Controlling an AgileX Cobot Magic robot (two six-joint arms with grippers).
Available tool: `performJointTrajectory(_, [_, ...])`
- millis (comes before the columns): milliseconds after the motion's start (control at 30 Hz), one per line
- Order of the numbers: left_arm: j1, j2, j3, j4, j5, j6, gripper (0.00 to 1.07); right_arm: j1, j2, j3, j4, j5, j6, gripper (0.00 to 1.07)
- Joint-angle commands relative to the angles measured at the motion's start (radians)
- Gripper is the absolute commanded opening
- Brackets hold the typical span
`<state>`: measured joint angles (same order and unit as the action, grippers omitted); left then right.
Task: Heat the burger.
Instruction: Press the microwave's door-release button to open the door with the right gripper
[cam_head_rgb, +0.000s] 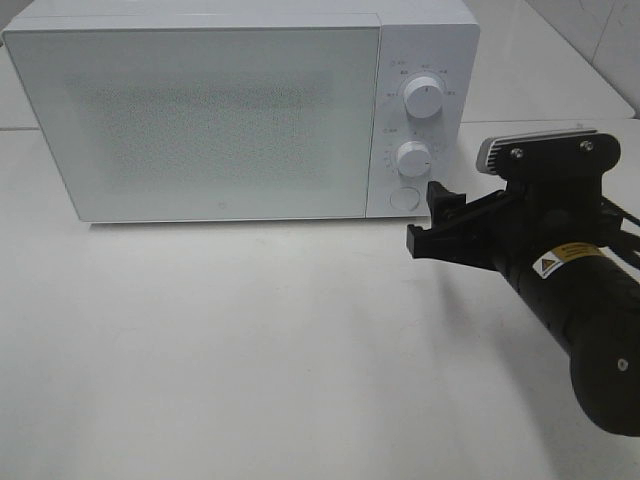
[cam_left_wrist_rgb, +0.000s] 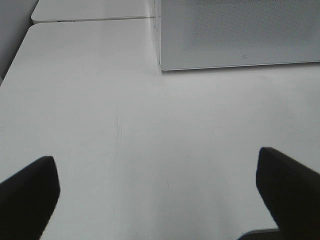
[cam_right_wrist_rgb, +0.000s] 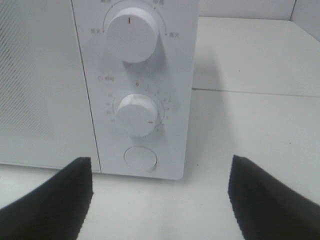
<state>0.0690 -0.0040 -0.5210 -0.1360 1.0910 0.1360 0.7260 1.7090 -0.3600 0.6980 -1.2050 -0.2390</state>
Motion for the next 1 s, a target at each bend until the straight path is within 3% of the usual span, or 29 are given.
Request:
performJointTrajectory(33, [0.005,-0.007,0.002,-0.005,-0.015,-0.005,1.0,0.048,0.026,-0.006,0.058,-0.089,-0.011,0.75])
performJointTrajectory(333, [0.005,-0.007,0.002,-0.005,-0.015,-0.005,1.0,0.08,0.036,-0.022,0.081,-0.086,-0.003,0.75])
performJointTrajectory(533, [0.005,-0.007,0.002,-0.005,-0.015,-0.005,1.0,0.08,0.036,-0.022,0.082,-0.076,0.14,0.75])
performJointTrajectory(800, [0.005,-0.007,0.002,-0.005,-0.015,-0.005,1.0,0.08,0.036,-0.022,0.082,0.001,0.6,0.74])
performJointTrajectory(1000, [0.005,-0.007,0.002,-0.005,-0.015,-0.005,1.0,0.08,0.036,-0.021,0.08,0.058,1.043,0.66])
